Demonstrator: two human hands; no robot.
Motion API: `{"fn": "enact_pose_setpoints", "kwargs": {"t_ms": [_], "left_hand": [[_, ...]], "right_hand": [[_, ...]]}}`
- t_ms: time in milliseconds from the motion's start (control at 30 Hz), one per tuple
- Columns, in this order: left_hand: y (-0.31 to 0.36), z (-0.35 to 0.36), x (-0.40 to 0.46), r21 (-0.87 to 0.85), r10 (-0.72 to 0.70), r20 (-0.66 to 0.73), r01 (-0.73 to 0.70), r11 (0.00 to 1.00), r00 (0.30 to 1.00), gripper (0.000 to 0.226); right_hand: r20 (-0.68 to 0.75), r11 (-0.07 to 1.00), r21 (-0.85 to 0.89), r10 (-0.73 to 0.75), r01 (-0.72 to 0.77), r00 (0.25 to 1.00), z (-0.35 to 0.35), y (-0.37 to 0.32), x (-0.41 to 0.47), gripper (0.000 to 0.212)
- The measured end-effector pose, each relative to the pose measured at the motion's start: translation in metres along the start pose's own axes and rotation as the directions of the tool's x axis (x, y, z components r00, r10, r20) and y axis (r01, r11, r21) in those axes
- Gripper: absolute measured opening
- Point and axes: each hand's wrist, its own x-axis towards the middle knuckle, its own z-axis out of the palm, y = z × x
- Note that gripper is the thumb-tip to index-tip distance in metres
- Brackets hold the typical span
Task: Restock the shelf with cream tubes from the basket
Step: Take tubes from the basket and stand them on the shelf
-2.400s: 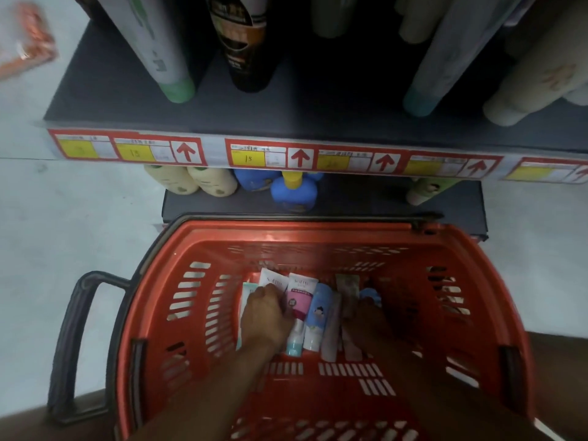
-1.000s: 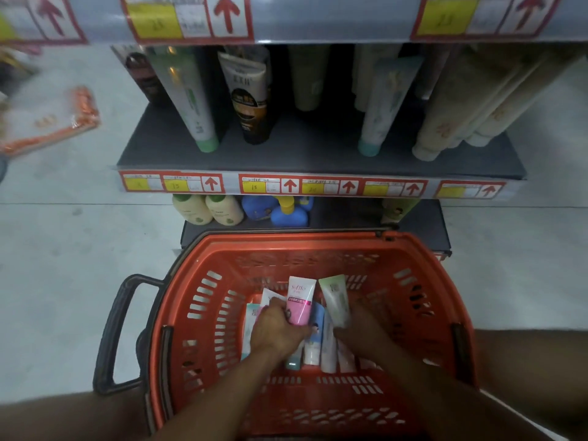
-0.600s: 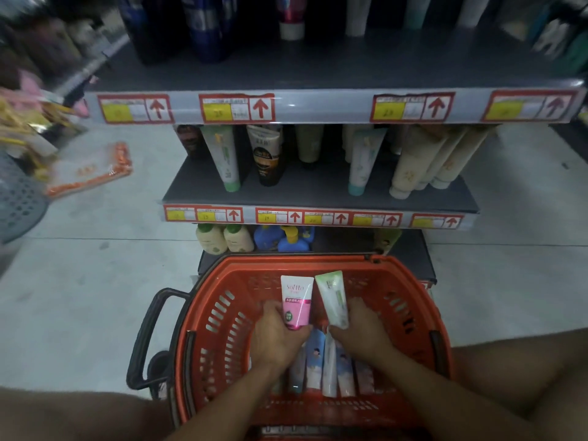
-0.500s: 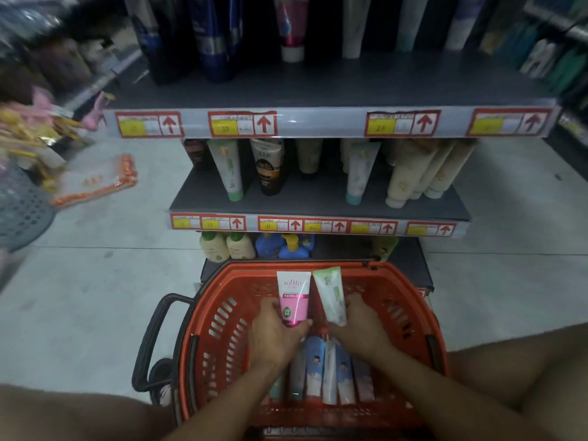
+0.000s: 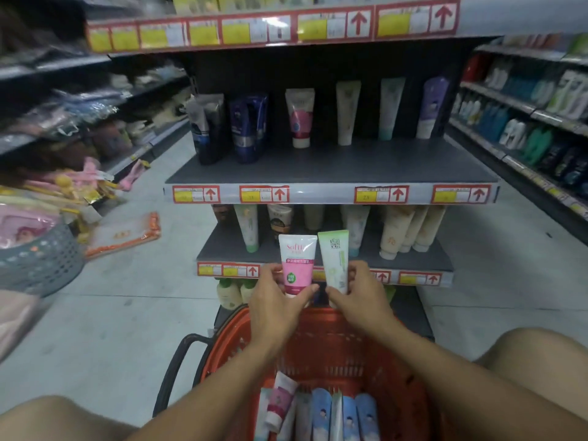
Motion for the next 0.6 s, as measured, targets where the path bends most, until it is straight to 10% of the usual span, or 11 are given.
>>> {"fn": "enact_pose_setpoints", "kwargs": {"t_ms": [600], "left_hand": [[0.137, -0.03, 0.097, -0.063, 0.251, -0.118, -0.259, 0.964, 0.961, 0.073]], "right_hand": [[-0.229, 0.976, 0.037, -0.199, 0.213, 0.953, -0.097, -0.104, 0.074, 0.061]]}}
